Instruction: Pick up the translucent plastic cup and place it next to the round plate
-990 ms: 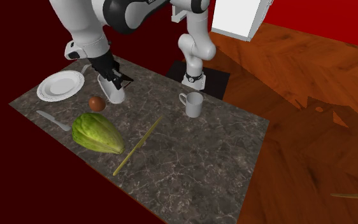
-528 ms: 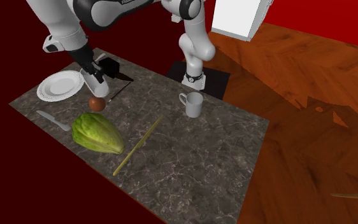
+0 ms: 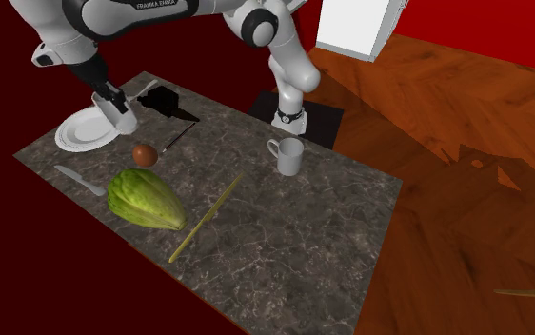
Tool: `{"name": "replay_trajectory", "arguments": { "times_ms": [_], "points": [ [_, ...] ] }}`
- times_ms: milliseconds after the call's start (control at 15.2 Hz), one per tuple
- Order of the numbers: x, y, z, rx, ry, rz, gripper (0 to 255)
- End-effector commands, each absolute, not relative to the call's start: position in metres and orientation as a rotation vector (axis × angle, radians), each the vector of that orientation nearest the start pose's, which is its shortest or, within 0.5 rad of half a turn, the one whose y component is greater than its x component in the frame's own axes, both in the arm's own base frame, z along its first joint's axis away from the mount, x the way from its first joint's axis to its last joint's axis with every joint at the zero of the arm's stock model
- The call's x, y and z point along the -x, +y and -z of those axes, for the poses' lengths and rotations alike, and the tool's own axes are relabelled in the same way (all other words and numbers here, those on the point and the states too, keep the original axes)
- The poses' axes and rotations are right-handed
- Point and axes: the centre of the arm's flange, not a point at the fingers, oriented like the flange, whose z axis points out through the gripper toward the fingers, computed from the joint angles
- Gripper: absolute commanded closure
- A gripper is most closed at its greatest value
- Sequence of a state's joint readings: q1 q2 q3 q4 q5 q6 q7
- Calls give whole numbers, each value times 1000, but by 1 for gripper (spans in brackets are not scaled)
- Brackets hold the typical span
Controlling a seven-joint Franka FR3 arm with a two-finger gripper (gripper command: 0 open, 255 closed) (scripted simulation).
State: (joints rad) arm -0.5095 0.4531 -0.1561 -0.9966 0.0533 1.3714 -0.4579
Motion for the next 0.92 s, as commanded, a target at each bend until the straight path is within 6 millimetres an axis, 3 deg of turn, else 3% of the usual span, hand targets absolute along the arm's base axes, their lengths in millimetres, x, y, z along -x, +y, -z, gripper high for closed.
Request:
{"name": "replay_trajectory", "arguments": {
  "times_ms": [0, 858],
  "points": [
    [-538, -409, -601, 3101, 286, -110, 255],
    [-538, -409, -532, 3101, 286, -110, 255]
  ]
}}
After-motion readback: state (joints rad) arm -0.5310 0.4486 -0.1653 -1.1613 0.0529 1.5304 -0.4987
